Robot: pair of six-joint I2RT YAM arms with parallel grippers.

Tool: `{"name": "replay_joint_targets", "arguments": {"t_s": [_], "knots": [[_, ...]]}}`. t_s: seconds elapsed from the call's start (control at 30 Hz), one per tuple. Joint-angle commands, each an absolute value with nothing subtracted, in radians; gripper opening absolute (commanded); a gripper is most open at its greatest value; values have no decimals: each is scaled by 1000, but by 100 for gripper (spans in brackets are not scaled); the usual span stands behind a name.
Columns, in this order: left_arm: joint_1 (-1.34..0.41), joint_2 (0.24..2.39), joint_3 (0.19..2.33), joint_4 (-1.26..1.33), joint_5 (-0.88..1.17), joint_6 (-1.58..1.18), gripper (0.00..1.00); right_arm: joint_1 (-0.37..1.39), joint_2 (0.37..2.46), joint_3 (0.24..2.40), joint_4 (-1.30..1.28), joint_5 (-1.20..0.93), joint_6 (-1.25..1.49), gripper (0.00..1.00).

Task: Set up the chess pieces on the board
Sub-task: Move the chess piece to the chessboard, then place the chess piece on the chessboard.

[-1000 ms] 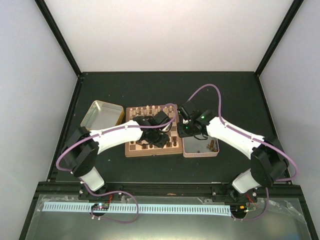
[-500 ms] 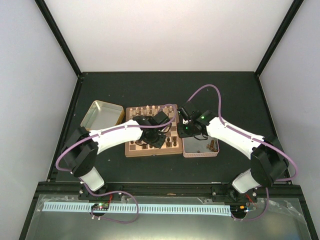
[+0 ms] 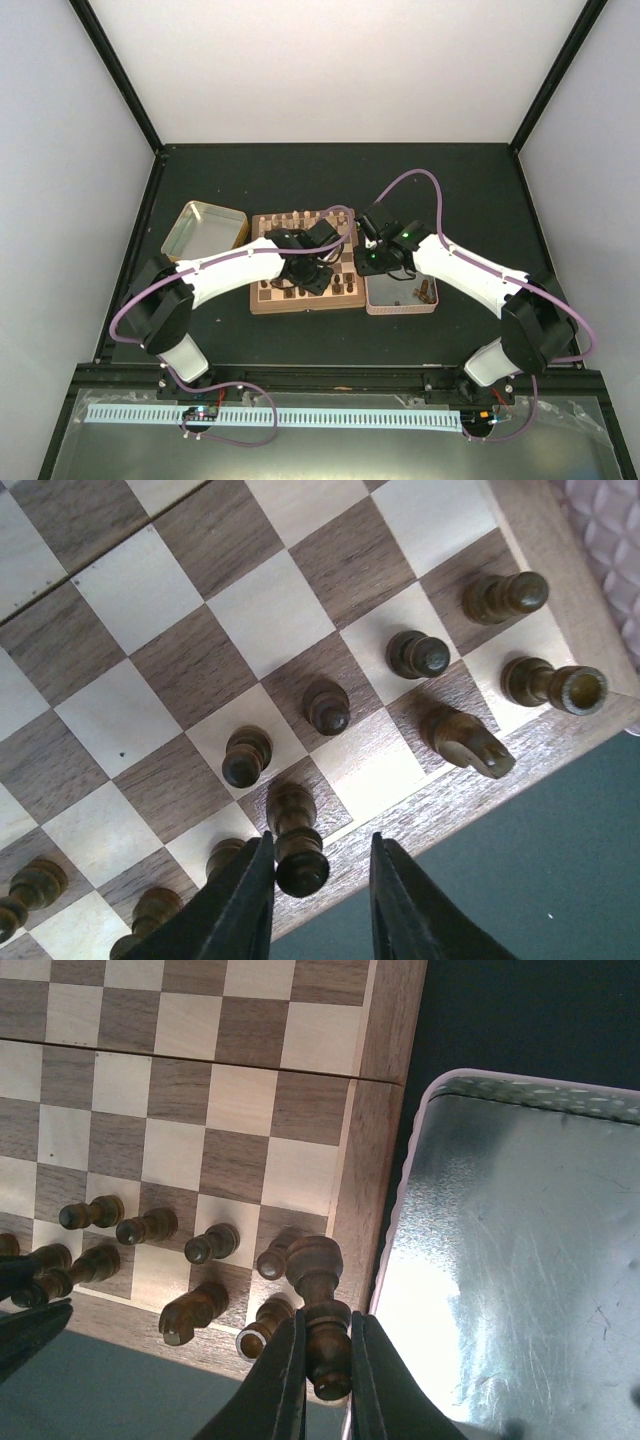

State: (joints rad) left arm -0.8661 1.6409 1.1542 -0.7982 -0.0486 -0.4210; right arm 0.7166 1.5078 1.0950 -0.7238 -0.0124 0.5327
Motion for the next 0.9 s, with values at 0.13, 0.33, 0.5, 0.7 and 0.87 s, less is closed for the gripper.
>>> {"name": "replay_joint_targets", "arguments": {"t_s": [0.13,0.33,0.5,0.7,0.87], "knots": [[-862,1543,1203,-807,-42,-428,35,743,1499,1118,-728,-67,500,2],[-810,1415,1155,-764,-76,-463,36,830,1563,1192,-767,-58,494,3],[-726,1259,1052,-705,-121,-514,37,904,1642,1268,-819,-11,496,3],[-607,1087,925,-646,-121,-556,39,964,1735,1346,-899,72,499,6],[-538,980,835,-587,-124,-565,41,990,1804,1399,-949,112,487,7]]}}
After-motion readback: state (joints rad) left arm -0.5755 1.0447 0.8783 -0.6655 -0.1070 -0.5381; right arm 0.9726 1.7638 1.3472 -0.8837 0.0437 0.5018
